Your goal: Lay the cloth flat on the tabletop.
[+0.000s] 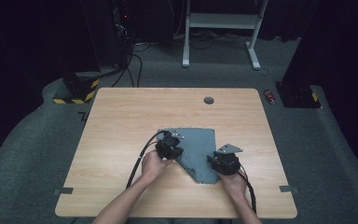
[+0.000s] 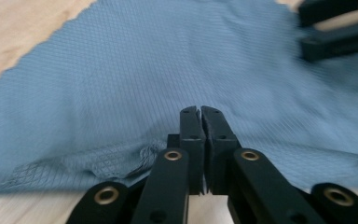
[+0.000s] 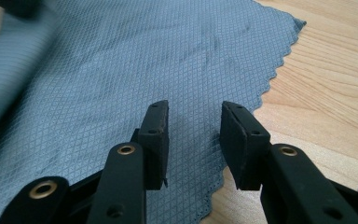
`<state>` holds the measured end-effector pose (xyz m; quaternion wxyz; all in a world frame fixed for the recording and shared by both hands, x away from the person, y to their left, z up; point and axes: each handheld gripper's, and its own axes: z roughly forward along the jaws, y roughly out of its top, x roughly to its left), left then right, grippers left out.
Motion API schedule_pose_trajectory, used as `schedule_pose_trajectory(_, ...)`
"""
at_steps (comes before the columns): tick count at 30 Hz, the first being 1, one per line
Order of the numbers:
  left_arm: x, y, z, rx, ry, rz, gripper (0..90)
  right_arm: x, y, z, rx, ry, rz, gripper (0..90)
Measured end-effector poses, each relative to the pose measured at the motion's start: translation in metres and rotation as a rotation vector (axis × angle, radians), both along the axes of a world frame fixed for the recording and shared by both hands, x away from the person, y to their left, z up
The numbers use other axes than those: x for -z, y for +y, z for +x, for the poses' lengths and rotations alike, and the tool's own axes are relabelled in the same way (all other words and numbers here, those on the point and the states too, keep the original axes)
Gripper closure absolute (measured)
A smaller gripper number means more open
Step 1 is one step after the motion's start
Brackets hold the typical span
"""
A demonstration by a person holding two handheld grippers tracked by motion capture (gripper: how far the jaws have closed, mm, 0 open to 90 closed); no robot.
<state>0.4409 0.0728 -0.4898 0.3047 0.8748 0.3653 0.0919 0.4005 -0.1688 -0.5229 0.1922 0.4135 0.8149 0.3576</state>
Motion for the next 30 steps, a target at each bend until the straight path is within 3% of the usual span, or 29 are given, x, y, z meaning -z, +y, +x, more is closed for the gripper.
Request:
schedule_pose_trajectory(3, 0.005, -0.004, 0.003, -0.029, -0.018, -0.014, 76.1, 0.0, 0.0, 0.0, 0.0, 0.0, 0.0, 62.3)
schedule_pose_trajectory(4, 0.002, -0.001, -0.006, -0.027, -0.064, -0.026, 74.3, 0.0, 0.0, 0.0, 0.0, -0.002, -0.002, 62.4)
schedule_pose_trajectory(5, 0.002, -0.001, -0.006, -0.027, -0.064, -0.026, 73.4, 0.0, 0.0, 0.0, 0.0, -0.002, -0.002, 62.4)
schedule_pose_trajectory(8, -0.007, 0.009, -0.023, -0.028, -0.134, -0.033, 70.8, 0.0, 0.0, 0.0, 0.001, -0.002, -0.005, 62.7)
schedule_pose_trajectory(10, -0.015, 0.022, -0.04, -0.04, -0.176, -0.081, 70.8, 0.0, 0.001, -0.001, 0.005, -0.001, -0.004, 63.4)
schedule_pose_trajectory(12, -0.017, 0.026, -0.046, -0.037, -0.186, -0.083, 70.9, 0.0, 0.001, -0.001, 0.004, -0.004, -0.005, 63.6)
schedule_pose_trajectory(17, -0.005, 0.022, -0.05, 0.003, -0.14, -0.035, 71.7, 0.0, 0.002, -0.001, 0.003, -0.008, -0.009, 64.1)
schedule_pose_trajectory(21, 0.002, 0.007, -0.034, 0.006, -0.114, -0.039, 69.9, 0.0, 0.002, -0.001, 0.002, -0.011, -0.013, 64.4)
schedule_pose_trajectory(22, 0.006, -0.004, -0.023, -0.005, -0.104, -0.035, 68.1, 0.0, 0.002, -0.001, 0.003, -0.009, -0.011, 64.4)
schedule_pose_trajectory(25, 0.01, -0.015, -0.014, -0.023, -0.101, -0.042, 65.6, 0.0, 0.002, -0.001, 0.001, -0.012, -0.012, 64.4)
schedule_pose_trajectory(30, 0.016, -0.016, -0.016, -0.02, -0.092, -0.009, 64.3, 0.0, 0.002, -0.002, 0.005, -0.008, -0.009, 64.5)
